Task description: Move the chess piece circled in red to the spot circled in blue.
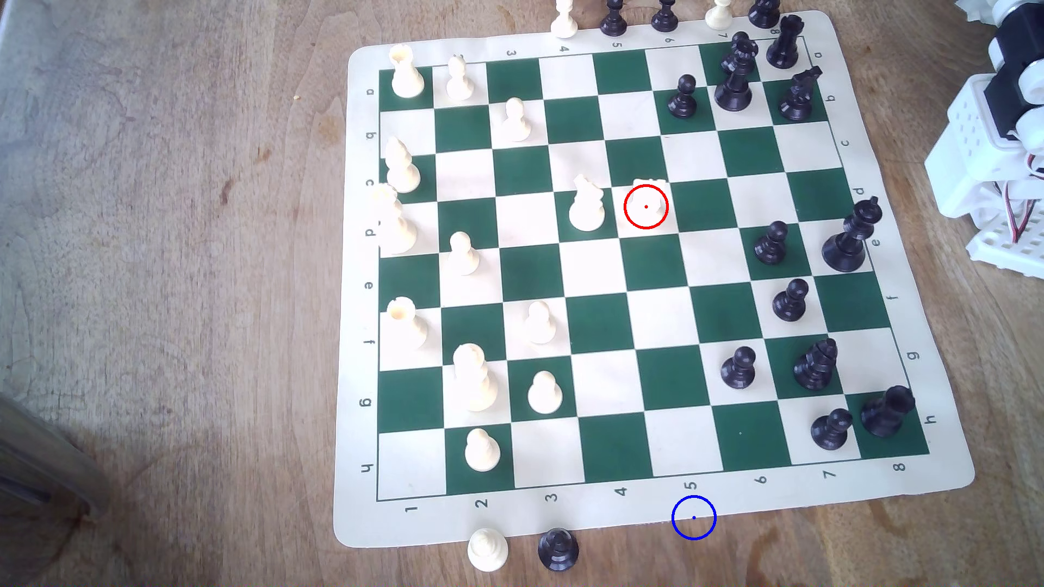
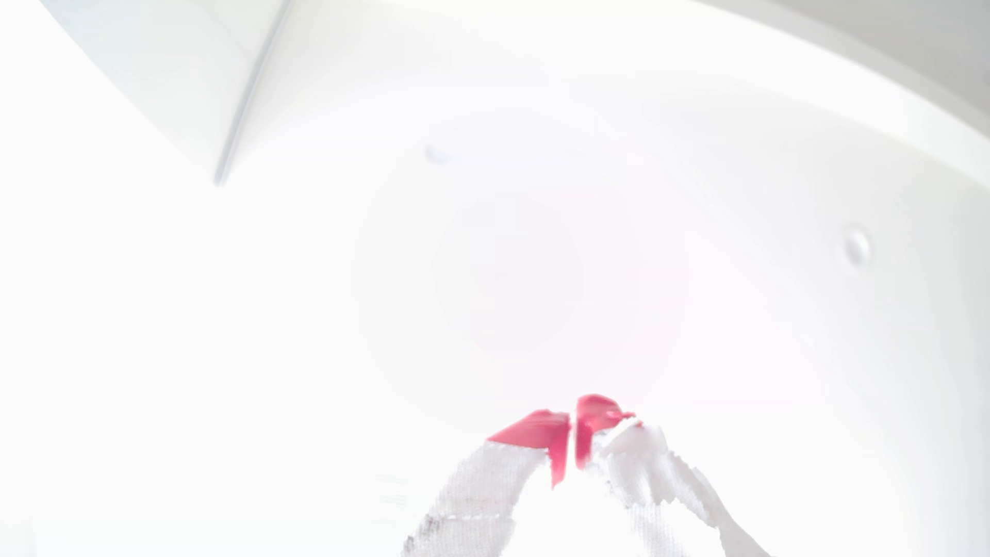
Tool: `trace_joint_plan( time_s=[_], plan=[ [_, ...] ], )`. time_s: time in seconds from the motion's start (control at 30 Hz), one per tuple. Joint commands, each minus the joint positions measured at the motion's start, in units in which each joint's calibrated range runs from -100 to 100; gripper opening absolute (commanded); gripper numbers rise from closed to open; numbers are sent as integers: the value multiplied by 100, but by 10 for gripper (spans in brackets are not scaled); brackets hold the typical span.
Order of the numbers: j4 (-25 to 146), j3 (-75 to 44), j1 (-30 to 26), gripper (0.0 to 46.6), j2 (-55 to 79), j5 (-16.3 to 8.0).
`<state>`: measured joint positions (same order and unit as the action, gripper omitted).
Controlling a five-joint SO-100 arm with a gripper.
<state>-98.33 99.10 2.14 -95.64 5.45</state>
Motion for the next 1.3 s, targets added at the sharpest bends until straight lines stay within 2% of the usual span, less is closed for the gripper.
trace_joint_plan(
  time_s=[0.0, 0.87, 0.97, 1.03, 1.27],
  plan=[
    [-143, 90, 17, 2, -20, 24],
    [-143, 90, 17, 2, -20, 15],
    [70, 90, -171, 2, -20, -44],
    [373, 90, -186, 2, -20, -44],
    [4059, 90, -186, 2, -11, 24]
  ],
)
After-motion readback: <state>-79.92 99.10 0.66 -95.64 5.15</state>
